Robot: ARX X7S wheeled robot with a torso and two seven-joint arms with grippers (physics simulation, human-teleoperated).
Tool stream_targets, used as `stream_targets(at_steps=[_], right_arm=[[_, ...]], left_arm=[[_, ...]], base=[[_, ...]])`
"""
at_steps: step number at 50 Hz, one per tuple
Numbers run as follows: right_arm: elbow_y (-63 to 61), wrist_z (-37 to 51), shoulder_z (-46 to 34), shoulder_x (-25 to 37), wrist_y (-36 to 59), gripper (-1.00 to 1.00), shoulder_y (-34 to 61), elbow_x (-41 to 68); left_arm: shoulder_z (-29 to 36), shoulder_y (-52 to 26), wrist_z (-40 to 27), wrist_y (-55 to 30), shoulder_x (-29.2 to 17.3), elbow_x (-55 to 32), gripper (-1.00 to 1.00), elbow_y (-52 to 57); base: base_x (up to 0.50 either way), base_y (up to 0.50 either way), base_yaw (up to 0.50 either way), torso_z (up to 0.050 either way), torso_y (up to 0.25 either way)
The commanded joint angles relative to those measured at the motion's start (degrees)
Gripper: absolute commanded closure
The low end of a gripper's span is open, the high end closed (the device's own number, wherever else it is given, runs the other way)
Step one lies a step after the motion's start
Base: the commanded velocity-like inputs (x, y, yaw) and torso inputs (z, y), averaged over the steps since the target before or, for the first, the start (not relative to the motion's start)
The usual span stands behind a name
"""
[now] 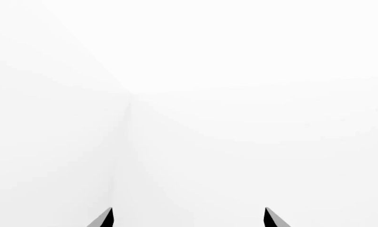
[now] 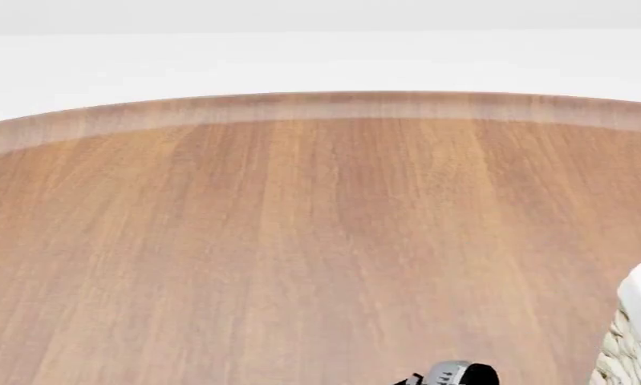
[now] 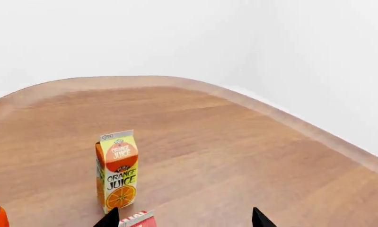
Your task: Pick the milk and place it in the basket.
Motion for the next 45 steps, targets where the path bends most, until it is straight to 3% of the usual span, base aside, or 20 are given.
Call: stream_targets(at_steps=[1,21,45], right_arm=[[-1.04,-5.20,-3.63,-0.18,-3.29,-1.00,-2.56,-2.52],[1.78,-7.30,-9.24,-0.91,-6.16,-1.00,-2.01,-6.26],[15.97,-6.85,-14.98,-6.69,-9.06,-1.00,3.52,-11.78]], left_arm=[[-0.34,0.48,1.32,0.01,1.03,1.69,-1.00,0.68],[-0.22,1.06,1.22,0.65,0.99,1.78,-1.00,0.45],[0.66,1.36,1.35,1.40,1.04,2.46,-1.00,-0.10]], base=[[0.00,0.00,0.00,0.000,0.000],[0.00,0.00,0.00,0.000,0.000],[0.00,0.00,0.00,0.000,0.000]])
